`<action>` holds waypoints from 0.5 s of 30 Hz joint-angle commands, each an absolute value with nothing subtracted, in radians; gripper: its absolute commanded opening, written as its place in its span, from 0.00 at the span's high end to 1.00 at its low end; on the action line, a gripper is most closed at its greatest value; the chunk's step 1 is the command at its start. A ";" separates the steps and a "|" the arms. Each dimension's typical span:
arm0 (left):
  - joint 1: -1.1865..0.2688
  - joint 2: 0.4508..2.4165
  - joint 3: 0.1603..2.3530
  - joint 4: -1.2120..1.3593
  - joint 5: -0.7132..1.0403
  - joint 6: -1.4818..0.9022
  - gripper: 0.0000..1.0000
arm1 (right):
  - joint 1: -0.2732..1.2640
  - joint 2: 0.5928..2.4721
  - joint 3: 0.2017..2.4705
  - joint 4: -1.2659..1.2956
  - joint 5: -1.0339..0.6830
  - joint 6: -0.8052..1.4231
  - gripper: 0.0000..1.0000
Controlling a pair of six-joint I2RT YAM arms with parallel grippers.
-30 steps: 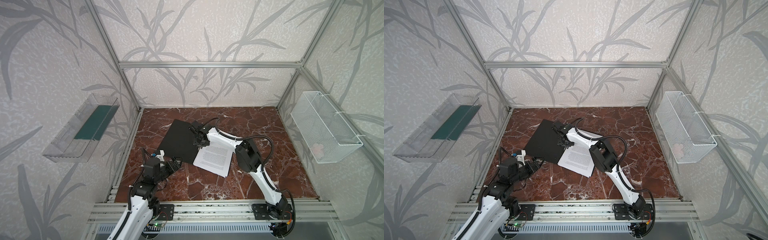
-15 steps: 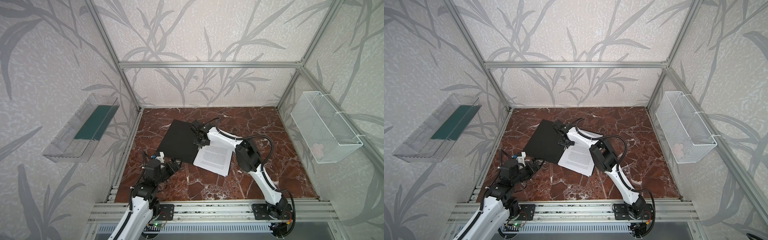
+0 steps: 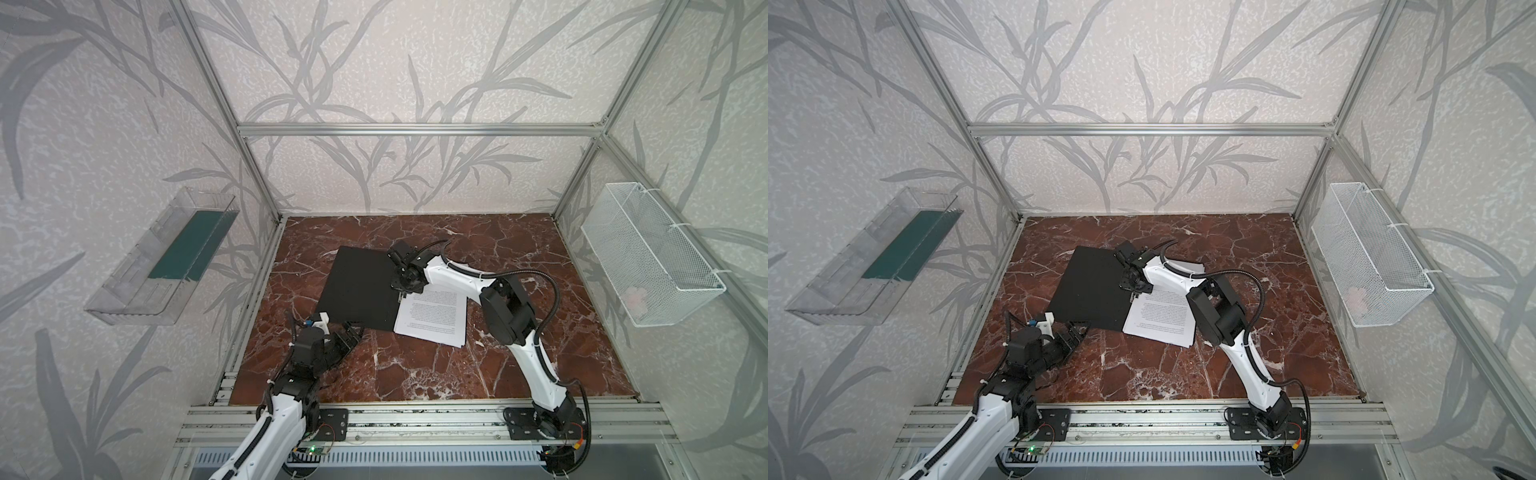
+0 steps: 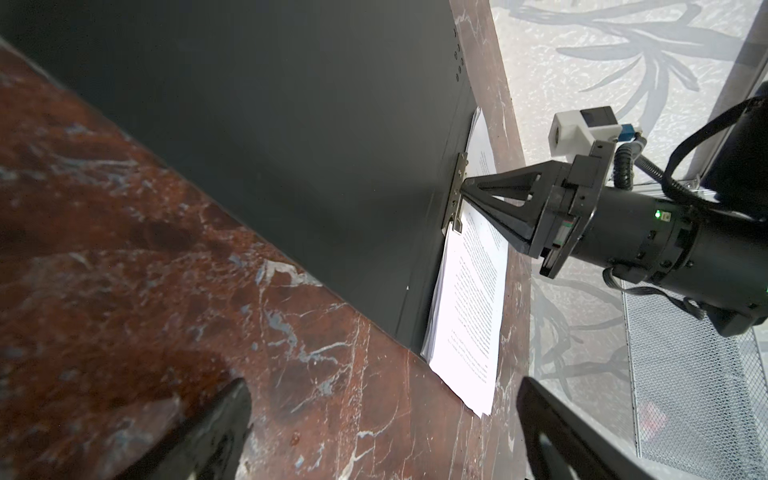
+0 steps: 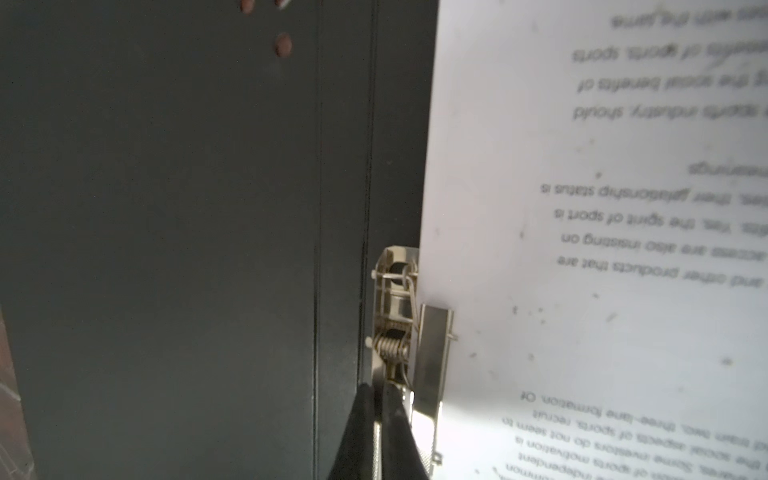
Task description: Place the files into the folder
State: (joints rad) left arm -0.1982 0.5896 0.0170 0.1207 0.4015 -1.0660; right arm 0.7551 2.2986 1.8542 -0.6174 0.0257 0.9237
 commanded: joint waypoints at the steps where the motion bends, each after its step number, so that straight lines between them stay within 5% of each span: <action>1: -0.206 0.592 0.000 0.214 0.373 -1.105 0.01 | 0.742 2.215 1.822 -0.600 0.000 0.943 0.99; 12: -0.259 0.779 0.018 0.325 0.326 -1.152 0.01 | 0.719 2.160 1.768 -0.550 -0.063 0.931 0.98; 15: -0.282 0.836 0.060 0.279 0.297 -1.136 0.01 | 0.718 2.190 1.811 -0.606 -0.031 0.906 0.86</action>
State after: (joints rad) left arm -0.2653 0.7975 0.0311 0.2996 0.3374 -1.1271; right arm 0.7185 2.1910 1.7618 -0.5556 -0.0517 0.9386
